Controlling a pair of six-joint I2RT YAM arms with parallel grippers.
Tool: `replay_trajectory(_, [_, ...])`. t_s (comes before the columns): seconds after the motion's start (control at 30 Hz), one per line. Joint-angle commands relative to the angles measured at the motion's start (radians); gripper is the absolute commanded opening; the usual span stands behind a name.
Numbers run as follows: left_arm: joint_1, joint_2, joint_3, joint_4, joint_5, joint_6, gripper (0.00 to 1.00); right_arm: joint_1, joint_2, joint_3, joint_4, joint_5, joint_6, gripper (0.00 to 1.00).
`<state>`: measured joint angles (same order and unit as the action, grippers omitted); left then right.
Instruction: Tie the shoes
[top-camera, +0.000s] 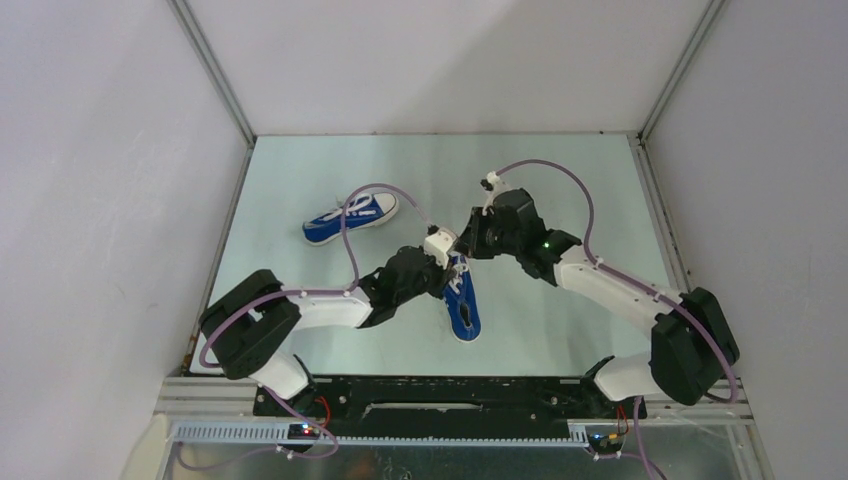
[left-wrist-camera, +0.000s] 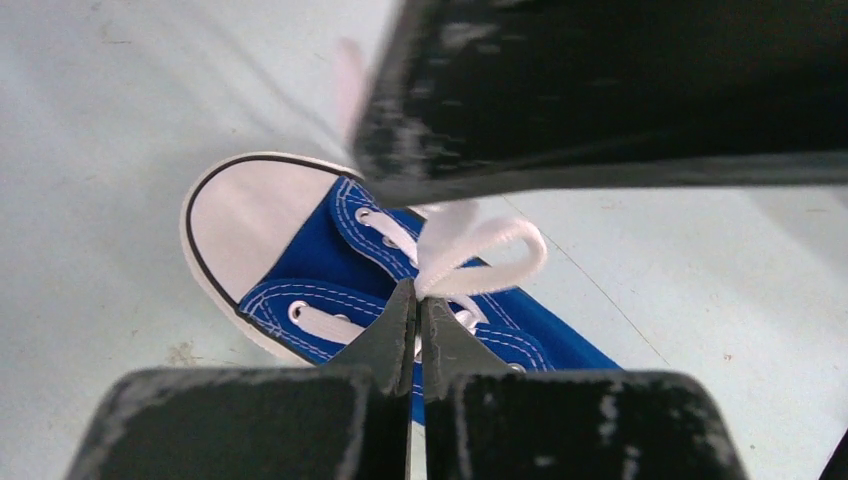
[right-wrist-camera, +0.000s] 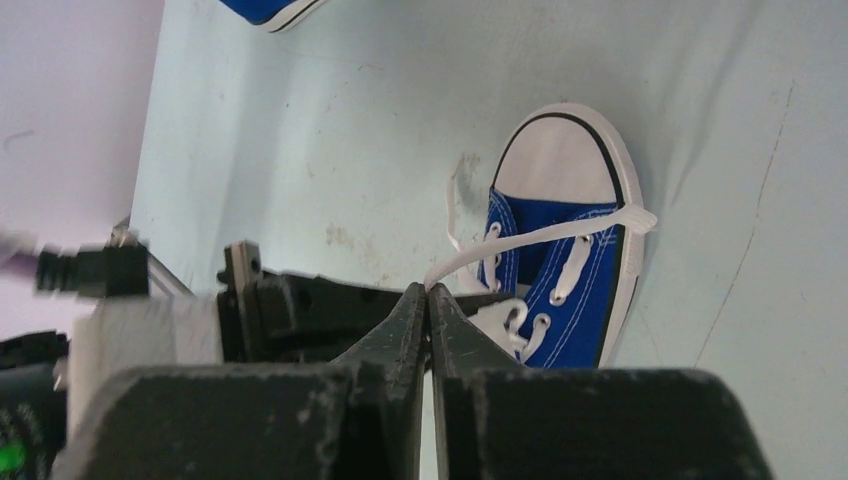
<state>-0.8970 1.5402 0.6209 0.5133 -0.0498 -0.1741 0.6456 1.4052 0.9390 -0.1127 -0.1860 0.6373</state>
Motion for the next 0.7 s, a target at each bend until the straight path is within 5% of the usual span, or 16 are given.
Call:
replay_trajectory(0.0, [0.026,-0.025,-0.004,0.03,-0.024,-0.037,0.0,0.032,-0.074,0.01,-0.065,0.075,0.0,0.08])
replay_trajectory(0.37, [0.027,-0.037,-0.026,0.058,-0.01,-0.038,0.0,0.075,-0.052,-0.02,-0.086,0.091,0.045,0.25])
replay_trajectory(0.67, [0.027,-0.048,-0.041,0.076,0.007,-0.035,0.0,0.075,-0.048,-0.02,-0.142,0.119,0.022,0.26])
